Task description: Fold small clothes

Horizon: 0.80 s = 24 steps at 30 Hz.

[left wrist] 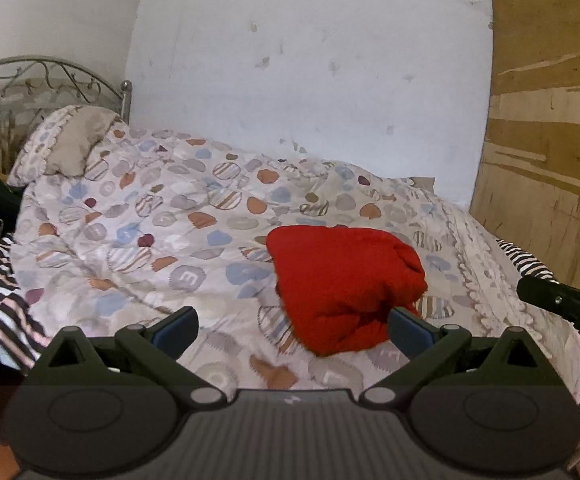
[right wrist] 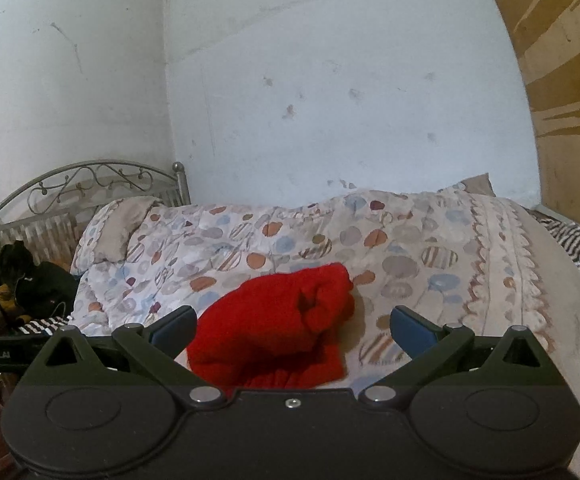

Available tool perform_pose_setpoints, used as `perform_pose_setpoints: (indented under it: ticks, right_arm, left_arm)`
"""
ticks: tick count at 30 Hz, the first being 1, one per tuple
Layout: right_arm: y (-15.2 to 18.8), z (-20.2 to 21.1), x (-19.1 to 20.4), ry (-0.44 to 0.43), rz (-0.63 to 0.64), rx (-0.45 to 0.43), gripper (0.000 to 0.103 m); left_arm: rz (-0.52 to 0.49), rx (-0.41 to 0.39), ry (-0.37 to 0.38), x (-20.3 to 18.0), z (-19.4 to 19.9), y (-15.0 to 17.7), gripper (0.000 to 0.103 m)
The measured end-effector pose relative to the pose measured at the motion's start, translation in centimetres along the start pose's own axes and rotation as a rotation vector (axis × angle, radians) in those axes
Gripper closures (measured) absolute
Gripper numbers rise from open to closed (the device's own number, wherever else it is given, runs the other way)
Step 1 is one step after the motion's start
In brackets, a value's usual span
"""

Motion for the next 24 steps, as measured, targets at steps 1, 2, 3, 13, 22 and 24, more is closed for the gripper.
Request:
perform_pose_setpoints:
  ticks: [1,2,3,13,22,24]
  right_arm:
    - [0.4,0.6,0.1,0.001,0.006,-0.003,0.0]
    - [0.9,1.2,0.1,0.006,0.011,-0.006,0.0]
    - [1.4,1.7,0.2,0.014,0.015,-0.011,0.0]
    - [5.2,4.8,-0.4,0.086,0.021,-0.024,0.0]
    - [5.7,5.4,-0.9,0.094,0.022,-0.026,0.0]
    - [5.7,5.3,-1.1,0.097,0.012,-0.025,0.0]
  left_arm:
    - [0.0,0.001,-0.006,0.1,0.4,0.5,0.0]
    - [0.001,0.004,-0.013,0.1,0.8,1.1,0.0]
    - [0.004,0.006,-0.018,0.2,1.1,1.8,0.0]
    - [-0.041,0.048,-0.028,0.0,1.5,5.7,0.0]
    - [-0.036,0.049,-0.023,-0.1,1.4,5.9,0.0]
    - [-0.031,0.054,-0.019,-0.1,1.4,5.9,0.0]
Point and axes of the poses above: each gripper's, at about its wrist camera, not at the fingertips, and z roughly against the way its jaws point, x to its left, y to its underside, the point moved 9 cm from there along -z, roughly the way its jaws point, and after that the axes turned 12 degrees about -z, right-handed, at the moved point
